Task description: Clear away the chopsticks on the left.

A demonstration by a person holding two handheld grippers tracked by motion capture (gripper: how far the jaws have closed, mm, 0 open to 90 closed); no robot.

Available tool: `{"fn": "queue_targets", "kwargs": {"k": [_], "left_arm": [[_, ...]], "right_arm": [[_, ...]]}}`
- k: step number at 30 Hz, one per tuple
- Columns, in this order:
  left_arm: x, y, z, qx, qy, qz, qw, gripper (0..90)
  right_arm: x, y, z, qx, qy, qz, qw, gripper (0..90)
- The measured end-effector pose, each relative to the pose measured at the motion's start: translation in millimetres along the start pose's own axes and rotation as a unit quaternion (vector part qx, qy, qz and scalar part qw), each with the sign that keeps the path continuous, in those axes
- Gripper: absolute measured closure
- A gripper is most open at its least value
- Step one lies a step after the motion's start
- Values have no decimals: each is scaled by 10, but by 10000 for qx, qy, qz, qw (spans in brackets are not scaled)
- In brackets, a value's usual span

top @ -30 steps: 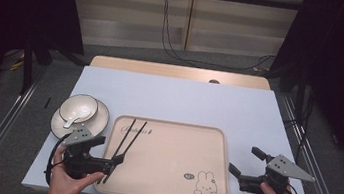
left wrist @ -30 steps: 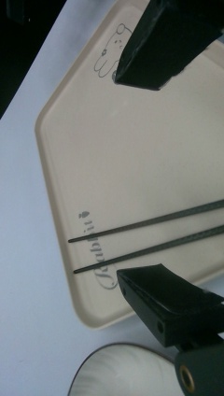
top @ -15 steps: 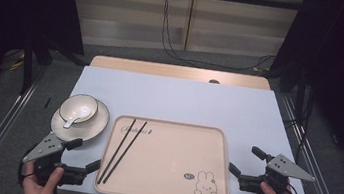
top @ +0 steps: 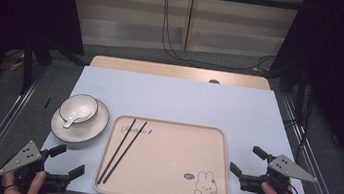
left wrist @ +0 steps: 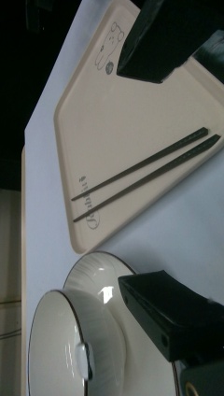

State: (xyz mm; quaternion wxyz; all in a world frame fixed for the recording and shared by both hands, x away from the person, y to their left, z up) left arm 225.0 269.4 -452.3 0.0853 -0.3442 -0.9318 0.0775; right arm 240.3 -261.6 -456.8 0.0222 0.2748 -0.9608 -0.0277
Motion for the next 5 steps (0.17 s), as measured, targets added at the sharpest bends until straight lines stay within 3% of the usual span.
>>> {"fn": "queue_targets", "kwargs": {"k": [2, 5], "left_arm": [[13, 8, 10, 136, -12, 34, 9999, 20], [14, 22, 11, 156, -9, 77, 9998, 20]], "right_arm": [[5, -2, 0, 3, 3, 8, 10000, 16], [5, -11, 2, 12, 0, 15, 10000, 16]]}}
Point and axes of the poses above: each handheld gripper's, and its own axes: x roughly backward along the jaws, z roughly out of its underside, y roughly to its left, the point moved 5 cm from there along -x, roughly forward along the jaws, and after that the axes turned 15 degrees about -y, right-handed, at the moved point
